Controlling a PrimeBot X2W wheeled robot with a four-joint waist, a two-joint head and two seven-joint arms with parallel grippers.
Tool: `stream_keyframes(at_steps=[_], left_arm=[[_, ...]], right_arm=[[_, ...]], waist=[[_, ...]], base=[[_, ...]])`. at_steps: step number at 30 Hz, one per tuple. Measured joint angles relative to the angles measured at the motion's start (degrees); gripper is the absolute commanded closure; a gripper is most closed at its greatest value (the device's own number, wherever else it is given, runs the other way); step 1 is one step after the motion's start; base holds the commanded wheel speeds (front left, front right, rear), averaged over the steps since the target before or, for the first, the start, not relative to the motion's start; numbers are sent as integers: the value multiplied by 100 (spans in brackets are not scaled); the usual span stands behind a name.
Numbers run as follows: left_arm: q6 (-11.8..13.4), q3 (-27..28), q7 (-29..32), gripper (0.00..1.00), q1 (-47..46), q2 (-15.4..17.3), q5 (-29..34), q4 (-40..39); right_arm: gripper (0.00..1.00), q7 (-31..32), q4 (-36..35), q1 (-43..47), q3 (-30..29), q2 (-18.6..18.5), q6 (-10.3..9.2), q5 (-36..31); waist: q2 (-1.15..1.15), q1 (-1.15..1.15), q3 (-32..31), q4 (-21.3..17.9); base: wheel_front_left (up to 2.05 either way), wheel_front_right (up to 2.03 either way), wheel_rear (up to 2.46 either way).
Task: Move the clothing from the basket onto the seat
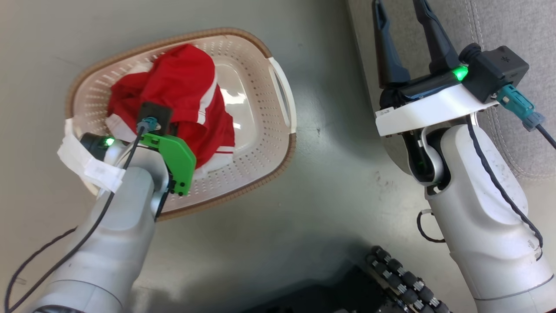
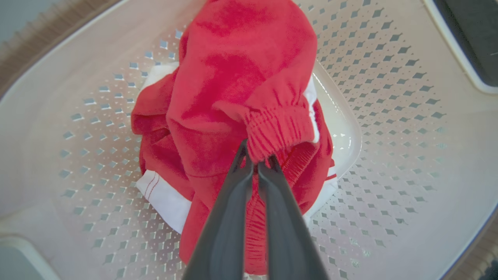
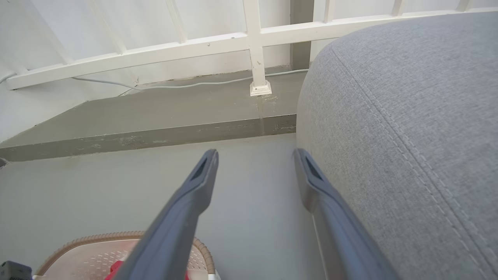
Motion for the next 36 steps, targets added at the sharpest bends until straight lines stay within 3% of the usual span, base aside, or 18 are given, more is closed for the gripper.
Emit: stream_keyframes(at_steps=[21, 36], left_arm=[[-348, -33, -893, 100, 264, -154, -631, -283], [-417, -20, -1027, 100, 776, -156, -1165, -1311]], right_arm=[[0, 0, 475, 550, -408, -233, 56, -164], [0, 1, 786, 1096, -433, -326, 159, -263]], waist=[[0, 0, -1145, 814], [0, 0, -2142, 1340]], base=[[0, 0, 0], [0, 0, 0]])
